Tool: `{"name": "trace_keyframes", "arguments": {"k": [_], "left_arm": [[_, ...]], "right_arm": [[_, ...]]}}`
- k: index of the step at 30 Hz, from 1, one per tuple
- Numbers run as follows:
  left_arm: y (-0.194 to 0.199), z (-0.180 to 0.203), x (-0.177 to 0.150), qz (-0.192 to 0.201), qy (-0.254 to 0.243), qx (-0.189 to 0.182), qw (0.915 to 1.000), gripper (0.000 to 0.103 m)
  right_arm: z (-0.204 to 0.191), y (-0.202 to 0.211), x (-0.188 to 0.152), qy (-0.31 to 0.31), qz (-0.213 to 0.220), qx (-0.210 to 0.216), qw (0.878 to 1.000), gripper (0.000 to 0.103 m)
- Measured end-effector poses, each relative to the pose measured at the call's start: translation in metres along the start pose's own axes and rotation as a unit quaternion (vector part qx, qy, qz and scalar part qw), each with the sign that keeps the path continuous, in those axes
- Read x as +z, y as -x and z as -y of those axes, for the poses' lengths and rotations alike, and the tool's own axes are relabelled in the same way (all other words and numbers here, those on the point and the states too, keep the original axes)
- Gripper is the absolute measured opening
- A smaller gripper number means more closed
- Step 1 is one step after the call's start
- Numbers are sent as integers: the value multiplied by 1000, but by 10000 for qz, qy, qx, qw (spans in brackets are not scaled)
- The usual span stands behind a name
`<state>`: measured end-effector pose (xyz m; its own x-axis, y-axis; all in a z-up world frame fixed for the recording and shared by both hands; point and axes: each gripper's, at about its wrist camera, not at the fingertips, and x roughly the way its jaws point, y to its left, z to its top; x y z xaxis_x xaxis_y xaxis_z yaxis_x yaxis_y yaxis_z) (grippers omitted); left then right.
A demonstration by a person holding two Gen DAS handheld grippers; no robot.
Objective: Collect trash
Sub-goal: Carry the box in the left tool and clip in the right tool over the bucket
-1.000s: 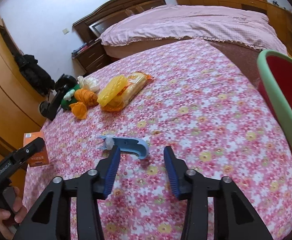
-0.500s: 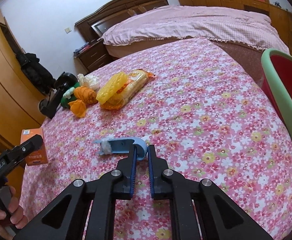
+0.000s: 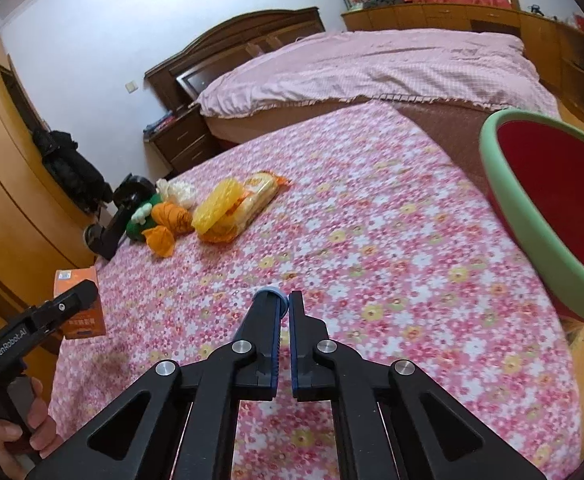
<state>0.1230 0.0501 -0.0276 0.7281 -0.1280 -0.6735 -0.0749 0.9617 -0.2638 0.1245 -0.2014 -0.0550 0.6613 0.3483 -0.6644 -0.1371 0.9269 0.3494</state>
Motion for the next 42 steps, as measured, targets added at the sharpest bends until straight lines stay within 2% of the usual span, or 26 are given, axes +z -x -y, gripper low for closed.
{"name": "trace_keyframes", "arguments": {"k": [11, 23, 32, 42], "left_arm": [[4, 24, 2, -2, -187, -258, 9995, 71], [1, 71, 9, -34, -588, -655, 9961, 71], [-8, 121, 13, -159, -949, -1023, 9901, 70], [-25, 187, 11, -295, -1475, -1437, 9781, 70]], "right_arm": [[12, 33, 5, -78, 395, -121, 9991, 3], [46, 71, 15, -364, 868, -366, 9949, 3], [81, 95, 21, -695, 1205, -621, 9883, 3], [133, 112, 23, -1165, 1432, -933, 9784, 3]]}}
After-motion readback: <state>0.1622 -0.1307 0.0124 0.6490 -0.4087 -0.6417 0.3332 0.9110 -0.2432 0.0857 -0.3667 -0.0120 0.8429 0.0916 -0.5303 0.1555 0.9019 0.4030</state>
